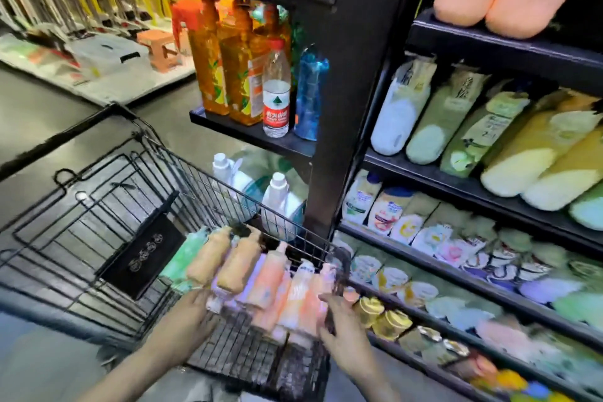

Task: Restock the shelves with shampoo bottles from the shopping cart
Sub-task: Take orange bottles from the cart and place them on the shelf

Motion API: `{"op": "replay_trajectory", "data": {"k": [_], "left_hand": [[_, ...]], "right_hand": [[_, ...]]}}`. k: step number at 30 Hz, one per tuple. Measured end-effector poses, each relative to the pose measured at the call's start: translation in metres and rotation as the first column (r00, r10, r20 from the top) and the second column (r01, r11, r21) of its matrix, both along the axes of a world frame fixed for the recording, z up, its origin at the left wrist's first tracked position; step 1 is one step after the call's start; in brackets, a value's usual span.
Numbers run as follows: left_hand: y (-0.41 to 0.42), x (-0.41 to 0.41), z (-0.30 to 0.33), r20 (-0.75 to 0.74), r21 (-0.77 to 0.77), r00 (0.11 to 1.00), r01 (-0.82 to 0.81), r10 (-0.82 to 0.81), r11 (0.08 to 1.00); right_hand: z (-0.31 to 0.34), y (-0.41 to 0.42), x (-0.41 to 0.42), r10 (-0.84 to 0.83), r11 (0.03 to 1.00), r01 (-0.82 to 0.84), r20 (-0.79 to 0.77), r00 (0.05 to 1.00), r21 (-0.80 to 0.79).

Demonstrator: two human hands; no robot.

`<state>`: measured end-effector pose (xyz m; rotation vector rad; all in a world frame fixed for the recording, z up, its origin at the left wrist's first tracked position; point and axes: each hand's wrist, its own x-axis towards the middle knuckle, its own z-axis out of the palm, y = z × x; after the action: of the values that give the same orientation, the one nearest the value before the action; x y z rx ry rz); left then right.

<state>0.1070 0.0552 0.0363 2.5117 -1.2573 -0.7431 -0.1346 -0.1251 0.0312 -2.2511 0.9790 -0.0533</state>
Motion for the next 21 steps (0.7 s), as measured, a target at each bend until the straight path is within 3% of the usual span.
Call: {"op": "replay_trajectory", "data": {"k": [2,8,12,21], "left_hand": [[0.011,0.016,-0.015,0.021,0.068,1.000,0.002,-0.004,0.998],[0.026,0.080,-0.070,-0.102,0.221,0.994,0.051,-0.029,0.974],[0.031,0.122,-0.084,-0.185,0.307,0.981,0.115,-0.059,0.945],[0.010,0.208,-0.139,-0.281,0.396,0.959,0.144,-0.030,0.907]], "right_hand": [[-0.017,0.020,0.013,0.005,0.997,0.001,-0.082,0.997,0.080],[-0.049,0.062,0.075,-0.030,0.951,0.119,-0.301,0.953,0.284],[-0.068,0.086,0.130,-0.083,0.936,0.218,-0.428,0.900,0.276],[-0.108,0.107,0.235,-0.358,0.820,0.465,-0.335,0.872,0.333]]}}
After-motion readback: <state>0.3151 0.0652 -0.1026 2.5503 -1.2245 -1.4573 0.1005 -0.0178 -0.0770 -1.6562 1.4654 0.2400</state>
